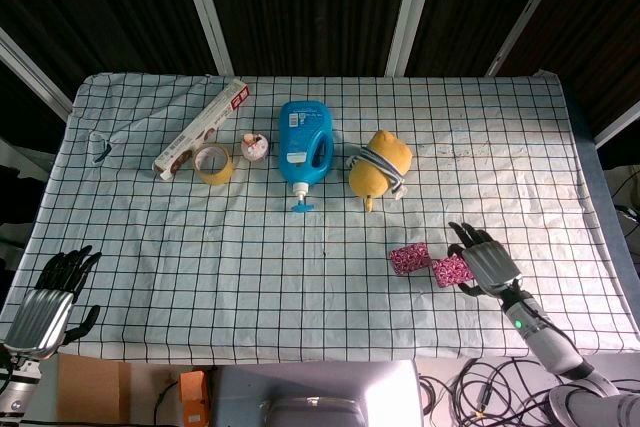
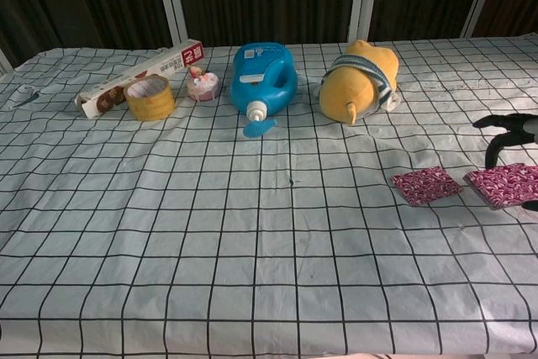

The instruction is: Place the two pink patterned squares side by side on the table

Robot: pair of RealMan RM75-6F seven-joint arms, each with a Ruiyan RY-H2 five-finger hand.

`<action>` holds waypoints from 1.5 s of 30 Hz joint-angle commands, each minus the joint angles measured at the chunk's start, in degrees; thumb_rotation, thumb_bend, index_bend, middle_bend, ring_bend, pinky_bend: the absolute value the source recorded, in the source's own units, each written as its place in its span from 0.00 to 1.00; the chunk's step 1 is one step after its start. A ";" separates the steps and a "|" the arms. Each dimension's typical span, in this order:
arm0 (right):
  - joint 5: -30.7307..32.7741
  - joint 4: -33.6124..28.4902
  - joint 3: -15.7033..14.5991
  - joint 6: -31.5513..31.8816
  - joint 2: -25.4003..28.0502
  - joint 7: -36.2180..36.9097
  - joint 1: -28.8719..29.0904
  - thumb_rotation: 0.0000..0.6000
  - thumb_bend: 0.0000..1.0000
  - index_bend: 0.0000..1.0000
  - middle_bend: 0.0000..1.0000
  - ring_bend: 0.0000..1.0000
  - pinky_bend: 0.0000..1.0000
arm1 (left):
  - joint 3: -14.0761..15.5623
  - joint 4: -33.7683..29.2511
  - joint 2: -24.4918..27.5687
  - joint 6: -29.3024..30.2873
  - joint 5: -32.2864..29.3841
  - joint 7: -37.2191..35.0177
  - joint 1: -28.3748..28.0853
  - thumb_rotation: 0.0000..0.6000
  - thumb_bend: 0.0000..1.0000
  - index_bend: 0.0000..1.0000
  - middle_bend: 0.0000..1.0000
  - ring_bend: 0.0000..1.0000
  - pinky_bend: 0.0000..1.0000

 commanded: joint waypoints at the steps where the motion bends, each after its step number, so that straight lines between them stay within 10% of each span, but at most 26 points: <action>1: -1.13 -0.47 -1.07 -0.07 -1.78 -2.00 0.09 1.00 0.18 0.40 0.00 0.00 0.17 | -0.02 0.00 0.06 0.04 -0.08 -0.07 0.05 1.00 0.41 0.00 0.00 0.00 0.00; 18: -3.20 -2.38 -3.19 2.41 -1.56 -5.15 -1.63 1.00 0.18 0.12 0.00 0.00 0.17 | 0.08 0.24 0.38 1.55 0.65 -1.45 0.75 1.00 0.41 0.00 0.00 0.00 0.00; 30: -6.27 -15.17 -5.20 22.12 11.94 -2.63 -13.08 1.00 0.18 0.02 0.00 0.00 0.14 | 0.36 -0.39 0.64 3.52 1.22 -0.24 1.97 1.00 0.42 0.00 0.00 0.00 0.00; 36: -7.47 -12.57 -5.32 36.54 10.38 -0.94 -22.65 1.00 0.18 0.00 0.00 0.00 0.12 | 0.60 -0.65 0.68 7.73 3.22 0.56 3.79 1.00 0.42 0.00 0.00 0.00 0.00; 45: -8.47 -9.94 -4.72 37.30 9.21 0.09 -24.02 1.00 0.18 0.00 0.00 0.00 0.10 | 0.72 -0.27 0.26 9.73 4.62 0.82 4.61 1.00 0.42 0.00 0.00 0.00 0.00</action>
